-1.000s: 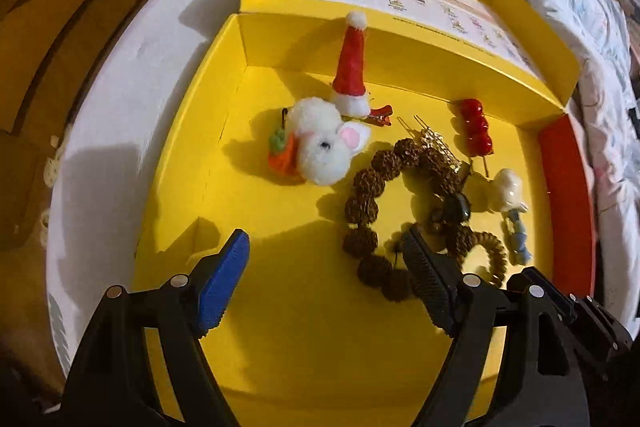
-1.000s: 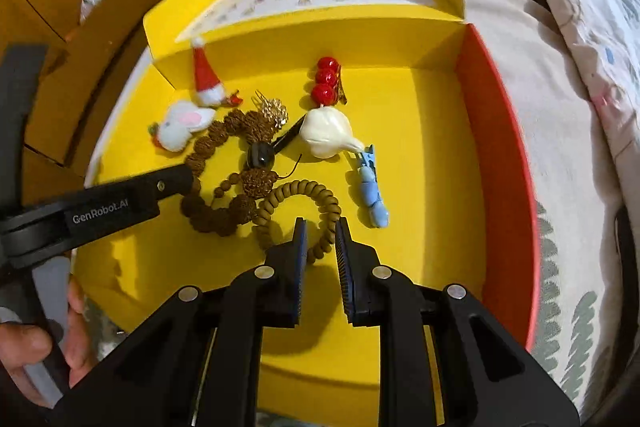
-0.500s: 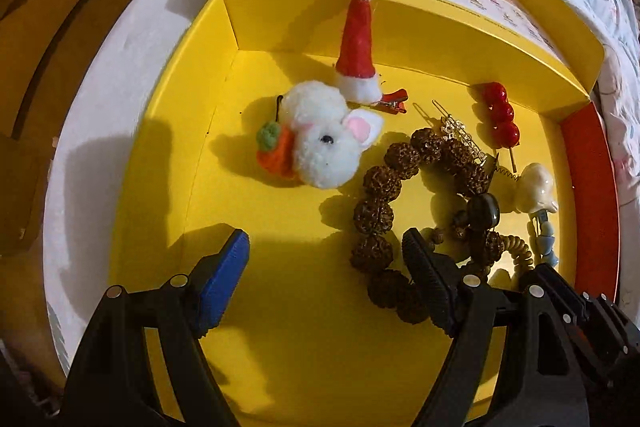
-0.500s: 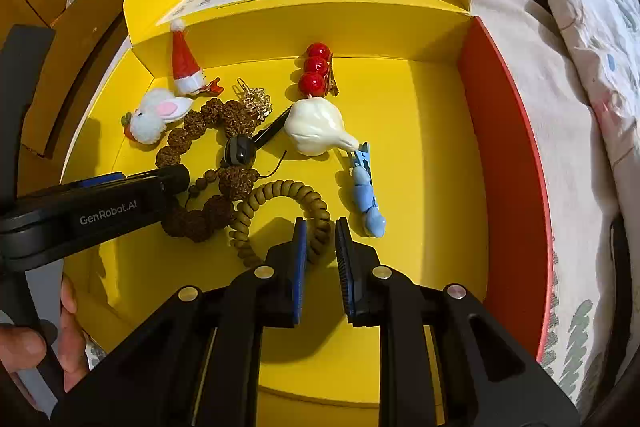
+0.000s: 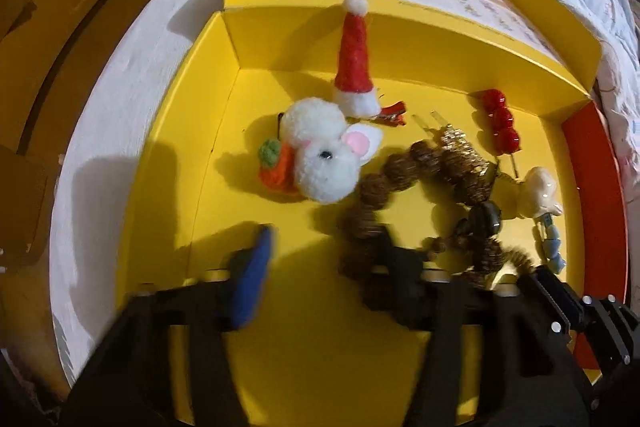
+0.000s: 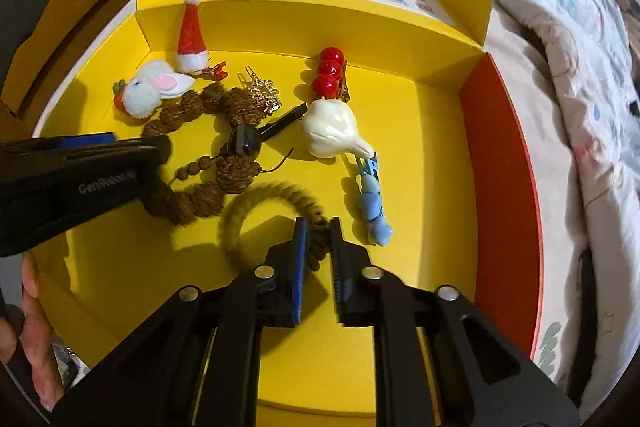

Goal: Organize jewelry
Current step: 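Grasp the brown coiled bracelet with the right tool while the left tool grasps the brown bead bracelet, then carry both brown bracelets out of the box and open both tools over the bed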

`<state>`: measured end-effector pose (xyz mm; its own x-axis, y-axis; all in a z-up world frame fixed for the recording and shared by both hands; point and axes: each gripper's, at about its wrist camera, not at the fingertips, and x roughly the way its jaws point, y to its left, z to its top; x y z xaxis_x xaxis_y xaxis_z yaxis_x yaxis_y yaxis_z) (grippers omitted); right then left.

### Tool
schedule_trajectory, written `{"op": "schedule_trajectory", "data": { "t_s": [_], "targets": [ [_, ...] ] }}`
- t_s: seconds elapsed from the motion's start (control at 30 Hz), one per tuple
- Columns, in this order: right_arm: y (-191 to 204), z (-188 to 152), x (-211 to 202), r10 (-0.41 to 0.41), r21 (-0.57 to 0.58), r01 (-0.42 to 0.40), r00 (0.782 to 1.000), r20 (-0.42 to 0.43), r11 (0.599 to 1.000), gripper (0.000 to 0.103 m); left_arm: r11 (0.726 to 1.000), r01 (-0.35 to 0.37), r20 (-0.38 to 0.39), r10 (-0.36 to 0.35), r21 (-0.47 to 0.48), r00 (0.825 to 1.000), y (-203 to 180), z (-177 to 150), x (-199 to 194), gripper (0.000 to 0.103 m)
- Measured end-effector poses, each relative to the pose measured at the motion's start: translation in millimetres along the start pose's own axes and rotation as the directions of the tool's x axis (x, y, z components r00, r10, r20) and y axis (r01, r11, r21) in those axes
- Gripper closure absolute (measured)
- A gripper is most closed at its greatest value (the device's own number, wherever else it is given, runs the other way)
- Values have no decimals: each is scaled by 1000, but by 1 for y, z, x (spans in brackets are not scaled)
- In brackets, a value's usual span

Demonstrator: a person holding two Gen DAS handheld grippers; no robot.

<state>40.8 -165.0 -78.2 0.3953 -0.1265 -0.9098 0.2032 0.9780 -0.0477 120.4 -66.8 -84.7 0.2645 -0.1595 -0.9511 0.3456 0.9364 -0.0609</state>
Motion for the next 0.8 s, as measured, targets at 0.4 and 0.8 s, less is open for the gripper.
{"op": "schedule_trajectory", "data": {
  "t_s": [0.4, 0.8],
  "targets": [
    [-20, 3, -14, 125, 93, -126, 992, 15, 988, 93, 987, 143, -31, -146, -75, 989, 28, 6, -6, 83],
    [-41, 1, -47, 193, 144, -201, 979, 72, 969, 92, 970, 233, 59, -229, -75, 972, 35, 6, -59, 83]
  ]
}}
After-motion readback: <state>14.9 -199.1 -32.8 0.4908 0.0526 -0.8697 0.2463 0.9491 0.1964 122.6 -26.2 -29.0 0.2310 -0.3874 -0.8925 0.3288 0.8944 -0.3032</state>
